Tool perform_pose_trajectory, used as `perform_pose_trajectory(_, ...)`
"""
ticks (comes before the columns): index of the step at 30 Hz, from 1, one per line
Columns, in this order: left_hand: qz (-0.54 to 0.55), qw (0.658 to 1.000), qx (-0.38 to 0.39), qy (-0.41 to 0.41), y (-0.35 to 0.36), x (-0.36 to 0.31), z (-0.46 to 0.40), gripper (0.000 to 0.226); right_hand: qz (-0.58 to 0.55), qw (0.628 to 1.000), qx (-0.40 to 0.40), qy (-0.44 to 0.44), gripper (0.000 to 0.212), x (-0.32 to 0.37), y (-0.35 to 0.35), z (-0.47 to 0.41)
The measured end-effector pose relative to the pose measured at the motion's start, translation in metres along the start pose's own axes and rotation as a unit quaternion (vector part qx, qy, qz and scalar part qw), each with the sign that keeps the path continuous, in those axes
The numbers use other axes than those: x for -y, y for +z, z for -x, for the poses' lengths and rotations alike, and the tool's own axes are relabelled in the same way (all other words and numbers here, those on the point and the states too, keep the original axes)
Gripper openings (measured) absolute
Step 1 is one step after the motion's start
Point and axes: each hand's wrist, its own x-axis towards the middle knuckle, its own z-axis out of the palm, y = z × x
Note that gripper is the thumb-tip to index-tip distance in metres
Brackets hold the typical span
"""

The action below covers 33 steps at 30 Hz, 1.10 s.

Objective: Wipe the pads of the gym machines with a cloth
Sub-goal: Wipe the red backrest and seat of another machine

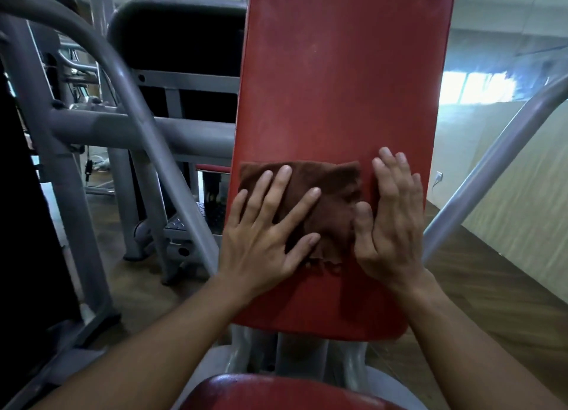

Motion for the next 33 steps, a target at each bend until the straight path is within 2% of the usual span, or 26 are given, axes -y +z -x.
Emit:
perform_pose_trajectory(3,-0.006,1.000,0.010,0.004,-0.004,0.030,0.035,0.063,0.133,0.990,0.044,-0.033,0.057,0.004,0.006,0.003)
perform_pose_trajectory(5,0.002,1.000,0.012,0.006,-0.010,0.026,0.030,0.065,0.162,0.984,0.058,-0.040,0.058,0.005,0.008,0.003)
perform_pose_trajectory(8,0.035,0.999,0.024,-0.007,-0.012,0.001,0.007,0.070,0.165,0.984,0.050,-0.036,0.058,0.004,0.008,0.003)
perform_pose_trajectory(11,-0.021,0.999,0.034,-0.019,-0.002,-0.007,0.006,0.066,0.159,0.985,0.044,-0.040,0.057,0.003,0.007,0.003)
perform_pose_trajectory(17,-0.020,0.999,0.041,-0.013,0.013,0.000,0.074,0.064,0.169,0.983,0.054,-0.040,0.058,0.000,0.007,0.006)
perform_pose_trajectory(21,-0.017,0.999,0.002,0.041,0.012,0.014,0.061,0.069,0.187,0.980,0.052,-0.040,0.058,0.001,0.009,0.007)
perform_pose_trajectory(25,-0.019,0.999,-0.024,0.024,0.015,0.007,0.055,0.067,0.192,0.979,0.063,-0.035,0.060,0.002,0.010,0.009)
perform_pose_trajectory(29,-0.068,0.992,-0.012,0.106,0.033,-0.002,0.112,0.068,0.197,0.977,0.072,-0.030,0.060,0.004,0.008,0.007)
perform_pose_trajectory(33,-0.069,0.986,-0.033,0.148,0.027,0.010,0.100,0.071,0.192,0.978,0.075,-0.025,0.060,0.005,0.008,0.009)
